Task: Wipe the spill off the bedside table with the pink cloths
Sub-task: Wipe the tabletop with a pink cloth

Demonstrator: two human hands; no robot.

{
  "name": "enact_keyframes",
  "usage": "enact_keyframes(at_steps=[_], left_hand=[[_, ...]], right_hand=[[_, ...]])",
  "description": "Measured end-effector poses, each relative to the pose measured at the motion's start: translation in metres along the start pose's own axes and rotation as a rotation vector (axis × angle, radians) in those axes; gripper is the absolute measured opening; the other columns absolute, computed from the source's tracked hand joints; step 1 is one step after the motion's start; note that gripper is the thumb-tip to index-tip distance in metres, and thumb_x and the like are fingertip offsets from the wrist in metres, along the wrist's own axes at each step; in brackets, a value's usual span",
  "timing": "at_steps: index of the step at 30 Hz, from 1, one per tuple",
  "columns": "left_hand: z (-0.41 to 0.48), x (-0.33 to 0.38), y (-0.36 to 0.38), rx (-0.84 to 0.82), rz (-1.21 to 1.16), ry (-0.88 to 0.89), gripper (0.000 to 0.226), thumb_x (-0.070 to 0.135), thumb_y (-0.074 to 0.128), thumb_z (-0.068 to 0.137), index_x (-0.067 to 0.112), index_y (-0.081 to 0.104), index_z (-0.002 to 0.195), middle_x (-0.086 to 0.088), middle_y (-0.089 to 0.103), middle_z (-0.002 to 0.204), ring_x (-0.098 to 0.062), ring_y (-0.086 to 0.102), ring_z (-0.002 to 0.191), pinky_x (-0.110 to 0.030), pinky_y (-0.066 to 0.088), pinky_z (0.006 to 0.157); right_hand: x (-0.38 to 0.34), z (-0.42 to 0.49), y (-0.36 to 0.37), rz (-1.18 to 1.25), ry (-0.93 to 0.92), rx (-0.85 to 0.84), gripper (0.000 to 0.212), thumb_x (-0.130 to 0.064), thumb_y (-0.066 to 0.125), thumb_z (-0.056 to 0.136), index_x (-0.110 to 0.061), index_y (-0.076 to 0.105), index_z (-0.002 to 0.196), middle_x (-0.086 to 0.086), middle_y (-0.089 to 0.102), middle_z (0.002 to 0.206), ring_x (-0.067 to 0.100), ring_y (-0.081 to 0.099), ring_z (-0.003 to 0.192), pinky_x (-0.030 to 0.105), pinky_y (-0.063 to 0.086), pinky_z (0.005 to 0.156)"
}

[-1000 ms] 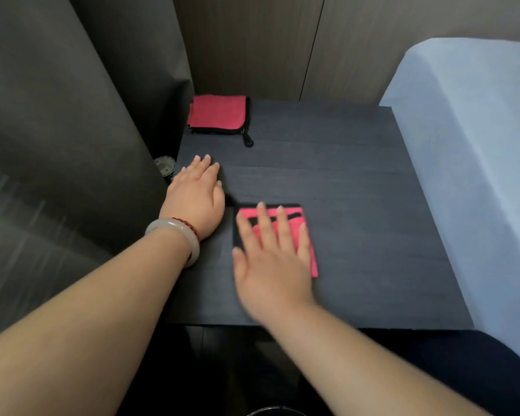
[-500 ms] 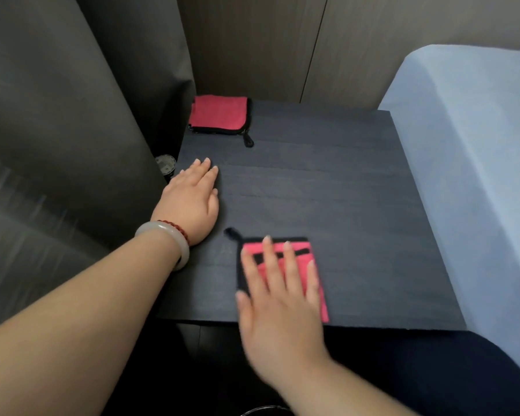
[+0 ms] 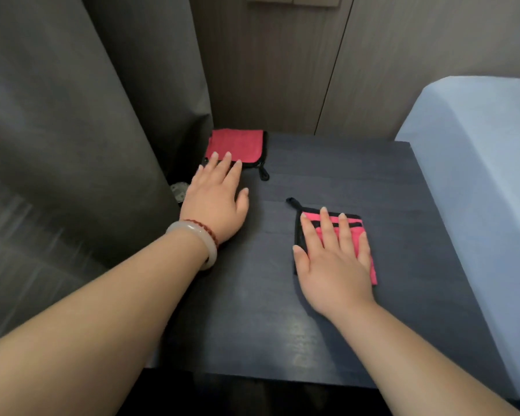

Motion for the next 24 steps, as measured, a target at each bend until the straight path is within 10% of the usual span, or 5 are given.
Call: enact_keyframes(at_steps=[8, 24], left_hand=[[0.104, -0.006, 0.056, -0.445, 0.106, -0.173, 0.071, 0.066, 0.022, 0.094, 0.039, -0.005, 0.153, 0.004, -0.018, 0.162, -0.03, -0.019, 0.146, -0.048, -0.007, 0.119], [0.117, 0.122, 0.084, -0.546, -0.042, 0.035, 0.06, 0.056, 0.009, 0.099, 0.036, -0.002, 0.154, 0.005, -0.019, 0.161, -0.025, -0.022, 0.146, -0.047, -0.011, 0.118]], right_hand=[[0.003, -0.004, 0.0, -0.005, -0.074, 0.096, 0.059, -0.052, 0.019, 0.096, -0.034, 0.026, 0.152, -0.001, 0.022, 0.161, 0.025, 0.016, 0.149, 0.052, 0.01, 0.117], [0.003, -0.004, -0.002, 0.067, -0.084, 0.186, 0.059, -0.05, 0.032, 0.093, -0.034, 0.036, 0.149, -0.001, 0.027, 0.16, 0.025, 0.018, 0.149, 0.054, 0.014, 0.117]])
Point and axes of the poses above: each hand's wrist, its own z-axis towards the middle knuckle, its own y-axis out of the palm, x = y × z, the point moved 9 cm from there along z, towards the middle knuckle
